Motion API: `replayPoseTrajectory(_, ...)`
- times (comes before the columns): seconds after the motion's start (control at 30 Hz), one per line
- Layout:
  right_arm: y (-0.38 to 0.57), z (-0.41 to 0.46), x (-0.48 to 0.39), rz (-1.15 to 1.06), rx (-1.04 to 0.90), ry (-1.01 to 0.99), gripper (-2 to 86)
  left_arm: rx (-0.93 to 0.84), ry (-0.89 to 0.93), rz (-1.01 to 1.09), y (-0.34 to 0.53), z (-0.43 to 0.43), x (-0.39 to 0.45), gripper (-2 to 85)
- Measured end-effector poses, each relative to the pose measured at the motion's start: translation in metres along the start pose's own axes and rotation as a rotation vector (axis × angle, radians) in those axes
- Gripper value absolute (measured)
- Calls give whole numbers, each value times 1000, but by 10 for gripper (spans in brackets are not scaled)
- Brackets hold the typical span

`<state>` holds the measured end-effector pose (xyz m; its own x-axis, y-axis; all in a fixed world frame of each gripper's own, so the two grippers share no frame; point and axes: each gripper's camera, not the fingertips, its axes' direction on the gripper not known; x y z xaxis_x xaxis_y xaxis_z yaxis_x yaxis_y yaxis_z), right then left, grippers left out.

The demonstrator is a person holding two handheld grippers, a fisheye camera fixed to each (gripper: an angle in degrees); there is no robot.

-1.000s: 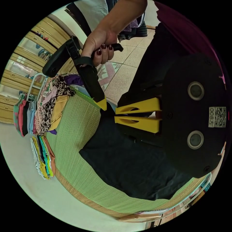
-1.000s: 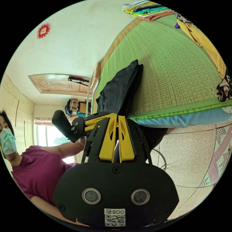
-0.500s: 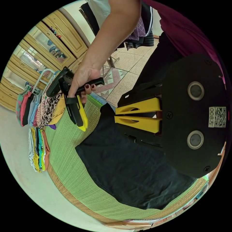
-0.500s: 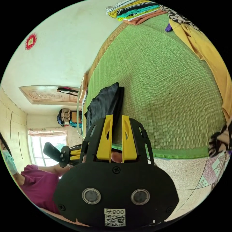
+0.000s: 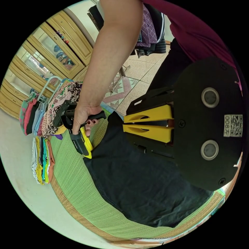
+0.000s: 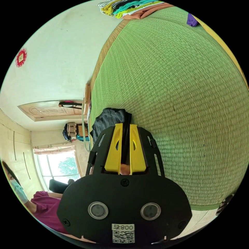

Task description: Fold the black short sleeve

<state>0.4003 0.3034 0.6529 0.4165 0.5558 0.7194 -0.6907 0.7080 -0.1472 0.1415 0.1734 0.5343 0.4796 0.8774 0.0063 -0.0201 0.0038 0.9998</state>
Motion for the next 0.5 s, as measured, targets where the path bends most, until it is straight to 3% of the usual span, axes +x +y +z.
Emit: replayPoseTrajectory(0.5,-9,4,13,-1,30,-146,70,10,21,-1,-16,-15,1,6)
